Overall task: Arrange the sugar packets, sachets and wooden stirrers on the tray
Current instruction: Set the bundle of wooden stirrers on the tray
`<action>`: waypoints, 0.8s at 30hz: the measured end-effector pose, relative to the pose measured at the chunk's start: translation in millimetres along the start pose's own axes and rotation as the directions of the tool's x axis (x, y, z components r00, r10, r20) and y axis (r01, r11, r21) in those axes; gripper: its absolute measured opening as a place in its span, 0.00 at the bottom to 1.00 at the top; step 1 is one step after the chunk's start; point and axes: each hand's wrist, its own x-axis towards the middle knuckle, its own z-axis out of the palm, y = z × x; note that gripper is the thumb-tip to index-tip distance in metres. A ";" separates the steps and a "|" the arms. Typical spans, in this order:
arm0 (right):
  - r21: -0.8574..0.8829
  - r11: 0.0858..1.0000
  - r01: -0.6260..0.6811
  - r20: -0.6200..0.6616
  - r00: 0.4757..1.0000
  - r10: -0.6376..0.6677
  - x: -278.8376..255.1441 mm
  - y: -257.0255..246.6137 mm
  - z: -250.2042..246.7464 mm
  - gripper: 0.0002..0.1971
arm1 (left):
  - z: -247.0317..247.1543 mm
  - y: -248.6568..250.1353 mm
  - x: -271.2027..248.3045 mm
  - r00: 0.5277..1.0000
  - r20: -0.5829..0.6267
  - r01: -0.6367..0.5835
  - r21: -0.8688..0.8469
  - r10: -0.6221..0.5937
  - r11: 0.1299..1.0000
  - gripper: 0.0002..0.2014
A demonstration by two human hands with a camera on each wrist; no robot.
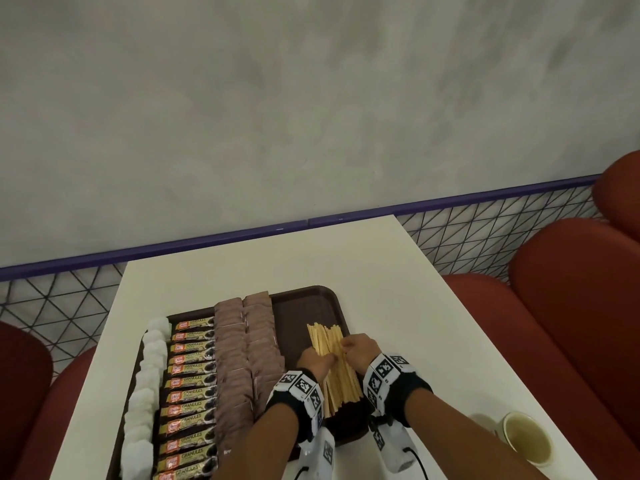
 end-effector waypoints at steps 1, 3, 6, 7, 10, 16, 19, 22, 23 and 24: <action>-0.003 1.000 0.008 -0.001 1.000 -0.008 0.1 -0.1 0.9 0.16 | -0.9 1.2 -1.7 1.000 0.000 0.005 0.017 -0.005 1.000 0.05; 0.007 1.000 0.002 -0.007 1.000 -0.002 0.5 0.2 2.4 0.18 | -3.4 1.4 -2.3 1.000 -0.008 0.012 0.066 -0.011 0.998 0.06; 0.003 1.000 0.007 0.003 1.000 -0.007 -1.1 -1.5 4.8 0.19 | -8.3 3.3 -3.0 0.999 -0.040 0.032 0.122 -0.027 0.992 0.07; 0.000 1.000 0.011 0.009 1.000 -0.011 -1.9 -2.4 5.7 0.19 | -10.1 3.3 -3.1 0.998 -0.050 0.036 0.127 -0.030 0.991 0.08; 0.000 0.999 0.040 0.024 0.999 -0.040 -3.5 -5.4 9.3 0.19 | -13.5 2.2 -1.9 0.996 -0.068 0.064 0.159 -0.054 0.985 0.10; 0.024 0.997 0.070 0.068 0.995 -0.071 -3.2 -11.9 18.7 0.20 | -20.7 1.3 -0.8 0.990 -0.100 0.120 0.271 -0.096 0.955 0.24; 0.039 0.997 0.062 0.092 0.994 -0.065 -3.3 -14.7 22.0 0.20 | -25.1 0.5 -2.7 0.988 -0.116 0.129 0.296 -0.099 0.946 0.24; 0.058 0.997 0.054 0.114 0.992 -0.061 -4.7 -15.2 24.0 0.20 | -30.9 1.6 -6.7 0.986 -0.107 0.151 0.277 -0.126 0.949 0.20; 0.057 0.997 0.054 0.118 0.991 -0.060 -5.3 -15.5 24.6 0.21 | -32.2 0.6 -5.3 0.987 -0.098 0.144 0.249 -0.123 0.958 0.16; 0.053 0.997 0.054 0.117 0.991 -0.060 -5.7 -15.5 25.5 0.21 | -32.6 -0.5 -3.7 0.988 -0.087 0.145 0.209 -0.129 0.967 0.12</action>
